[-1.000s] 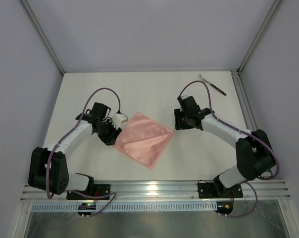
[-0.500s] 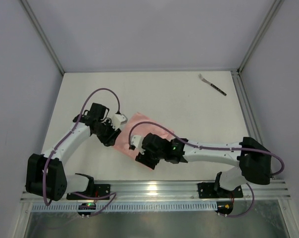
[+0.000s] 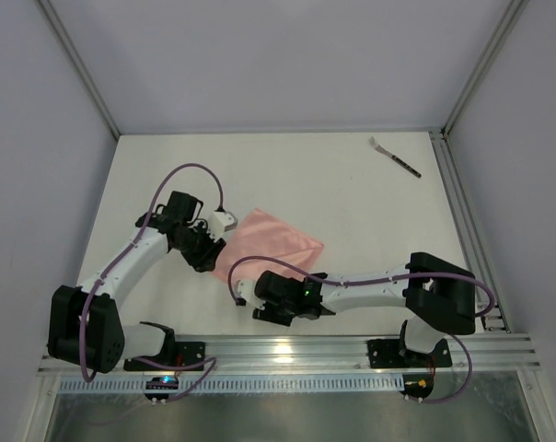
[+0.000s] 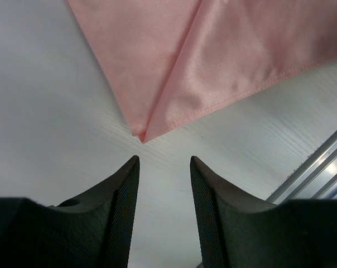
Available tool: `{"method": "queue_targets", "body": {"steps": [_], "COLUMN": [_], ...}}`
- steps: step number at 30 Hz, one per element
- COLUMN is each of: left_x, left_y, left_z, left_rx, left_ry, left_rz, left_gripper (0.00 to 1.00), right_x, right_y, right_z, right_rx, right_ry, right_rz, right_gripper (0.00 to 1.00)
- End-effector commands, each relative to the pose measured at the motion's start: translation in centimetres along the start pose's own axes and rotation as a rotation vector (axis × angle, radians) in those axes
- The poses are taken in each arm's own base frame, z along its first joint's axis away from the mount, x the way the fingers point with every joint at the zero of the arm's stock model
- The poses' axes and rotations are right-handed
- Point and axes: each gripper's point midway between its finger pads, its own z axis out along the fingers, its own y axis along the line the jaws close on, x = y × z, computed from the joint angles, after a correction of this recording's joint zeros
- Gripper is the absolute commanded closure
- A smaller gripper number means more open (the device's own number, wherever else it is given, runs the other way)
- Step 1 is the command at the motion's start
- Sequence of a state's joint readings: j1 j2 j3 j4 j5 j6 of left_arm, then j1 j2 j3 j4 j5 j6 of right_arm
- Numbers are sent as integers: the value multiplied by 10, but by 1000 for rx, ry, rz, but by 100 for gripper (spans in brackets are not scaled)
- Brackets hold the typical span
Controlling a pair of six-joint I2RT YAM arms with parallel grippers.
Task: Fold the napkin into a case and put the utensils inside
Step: Pick up the upper triangle-folded napkin from the center of the board.
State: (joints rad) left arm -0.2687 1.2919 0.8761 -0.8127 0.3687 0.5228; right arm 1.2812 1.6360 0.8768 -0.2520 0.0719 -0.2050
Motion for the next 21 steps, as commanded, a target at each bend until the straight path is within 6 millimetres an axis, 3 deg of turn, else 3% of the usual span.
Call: {"method": "queue_targets", "body": {"steps": [1,3,7,13,16,17,21], "left_x": [-5,-6,-16,-37,-36,-37,-37], "left_y": [-6,-12,-30,-57,-72,-71,-64], "left_z": [-1,-2,-8,-16,-12,-10,1], "left_rx": [32,62,153,295,372,370,333], "left_ry": [-23,-33,-92,-258,-328,-358,-390], "left_rz": [-8,-3,34,212,353,467,632], "left_gripper": [56,56,56,56,56,57,57], "right_x": [8,9,9,11,15,16,5], "right_y": [-2,-2,-5,-6,-4,-4,-4], "right_z": [1,1,2,5,5,6,2], "right_rx": [30,37,59,77,82,83,89], "right_ry": [-5,-5,9,13,9,1,-98], "right_rz": [18,25,35,91,120,129,181], "right_gripper": [55,68,77,80,84,85,85]}}
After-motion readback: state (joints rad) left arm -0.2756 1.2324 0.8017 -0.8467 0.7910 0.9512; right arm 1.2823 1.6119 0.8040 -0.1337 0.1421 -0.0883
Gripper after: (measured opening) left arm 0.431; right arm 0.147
